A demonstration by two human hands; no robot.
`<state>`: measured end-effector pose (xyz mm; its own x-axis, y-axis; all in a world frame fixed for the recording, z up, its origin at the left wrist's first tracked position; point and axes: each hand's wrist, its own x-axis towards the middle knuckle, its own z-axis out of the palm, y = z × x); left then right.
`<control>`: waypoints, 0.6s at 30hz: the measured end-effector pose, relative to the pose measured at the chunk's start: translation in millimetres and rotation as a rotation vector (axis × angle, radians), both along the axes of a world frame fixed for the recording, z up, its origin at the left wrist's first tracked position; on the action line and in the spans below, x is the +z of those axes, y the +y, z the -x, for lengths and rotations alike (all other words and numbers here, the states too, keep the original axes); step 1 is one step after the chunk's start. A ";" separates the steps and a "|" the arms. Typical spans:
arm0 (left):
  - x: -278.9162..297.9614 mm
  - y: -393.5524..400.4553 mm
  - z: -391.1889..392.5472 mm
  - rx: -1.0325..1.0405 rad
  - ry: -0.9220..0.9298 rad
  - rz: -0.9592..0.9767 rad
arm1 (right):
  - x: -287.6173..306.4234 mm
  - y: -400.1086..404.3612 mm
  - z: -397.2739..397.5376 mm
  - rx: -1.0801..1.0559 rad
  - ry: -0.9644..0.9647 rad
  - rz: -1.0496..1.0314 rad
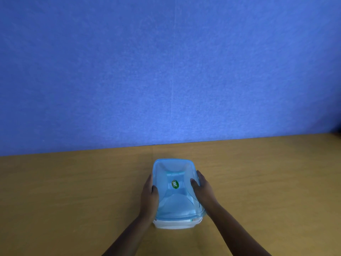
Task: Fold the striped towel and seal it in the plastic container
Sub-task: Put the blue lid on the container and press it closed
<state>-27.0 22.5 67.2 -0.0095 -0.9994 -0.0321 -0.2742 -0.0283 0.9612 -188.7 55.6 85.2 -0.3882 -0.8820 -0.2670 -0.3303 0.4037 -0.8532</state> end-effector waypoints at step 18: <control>-12.4 8.6 -9.9 -0.027 -0.039 0.040 | -17.4 12.0 -8.5 -0.017 0.021 0.083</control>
<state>-17.1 31.1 54.8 -0.0365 -0.9993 0.0066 -0.3118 0.0177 0.9500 -180.3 67.7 67.8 -0.4084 -0.8940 -0.1846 -0.3421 0.3373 -0.8770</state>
